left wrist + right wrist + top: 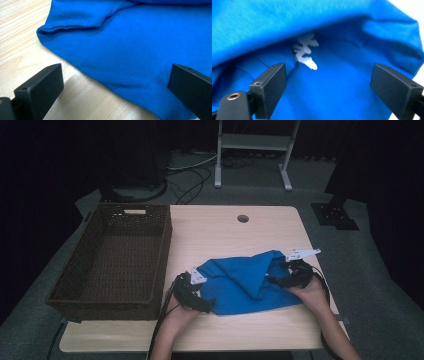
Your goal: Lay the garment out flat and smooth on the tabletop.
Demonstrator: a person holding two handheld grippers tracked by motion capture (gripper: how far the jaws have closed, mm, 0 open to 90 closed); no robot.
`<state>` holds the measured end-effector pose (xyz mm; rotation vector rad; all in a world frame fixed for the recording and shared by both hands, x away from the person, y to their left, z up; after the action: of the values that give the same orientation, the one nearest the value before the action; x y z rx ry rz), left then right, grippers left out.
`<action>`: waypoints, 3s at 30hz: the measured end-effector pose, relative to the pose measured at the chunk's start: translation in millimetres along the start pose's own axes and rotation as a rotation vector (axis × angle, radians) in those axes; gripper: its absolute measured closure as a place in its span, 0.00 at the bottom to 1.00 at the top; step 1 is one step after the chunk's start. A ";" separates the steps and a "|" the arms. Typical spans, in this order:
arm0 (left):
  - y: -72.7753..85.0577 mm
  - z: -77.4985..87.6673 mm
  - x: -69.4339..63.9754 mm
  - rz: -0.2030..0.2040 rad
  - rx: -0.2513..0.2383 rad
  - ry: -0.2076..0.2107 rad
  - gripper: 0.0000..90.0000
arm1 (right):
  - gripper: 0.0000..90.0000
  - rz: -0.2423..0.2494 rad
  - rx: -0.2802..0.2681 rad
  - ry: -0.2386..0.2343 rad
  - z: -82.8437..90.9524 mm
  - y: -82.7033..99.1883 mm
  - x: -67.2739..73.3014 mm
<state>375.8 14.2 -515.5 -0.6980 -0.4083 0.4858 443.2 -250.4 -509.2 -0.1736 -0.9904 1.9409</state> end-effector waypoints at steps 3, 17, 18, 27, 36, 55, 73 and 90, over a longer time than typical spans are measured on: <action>0.0 0.0 0.0 0.000 0.000 0.000 0.00 | 0.13 0.002 0.019 0.011 -0.9 2.8 -0.7; 2.3 3.7 -5.7 -0.013 -0.002 0.013 0.00 | 0.13 0.024 0.028 0.070 16.0 24.6 5.6; 2.5 4.1 -6.4 -0.014 -0.003 0.014 0.00 | 0.12 0.026 0.027 0.071 17.7 26.8 6.7; 6.1 10.0 -15.3 -0.032 -0.004 0.032 0.00 | 0.12 0.005 0.021 0.092 33.8 47.9 20.1; 7.3 12.9 -21.2 -0.045 -0.010 0.046 0.00 | 0.12 -0.005 0.012 0.099 43.8 61.2 28.7; -43.6 14.4 -42.7 -0.120 -0.124 0.134 0.01 | 0.12 -0.002 0.005 0.095 43.7 61.1 28.5; -85.2 4.3 -86.1 -0.182 -0.228 0.274 0.06 | 0.12 -0.001 0.004 0.094 43.5 61.0 28.3; -95.8 -5.4 -119.1 -0.227 -0.252 0.382 0.37 | 0.12 -0.003 0.003 0.093 43.5 61.0 28.5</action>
<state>308.9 -117.6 -476.0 -0.9543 -0.1848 0.0801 365.3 -268.4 -515.5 -0.2581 -0.9264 1.9136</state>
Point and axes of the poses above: each handheld gripper's, and its own axes: z roughly backward along the jaws, y roughly out of its underside, x roughly to its left, the point moved 10 cm from there along -z, roughly forward along the jaws, and after that the axes turned 15 degrees about -z, right-handed, at the moved point
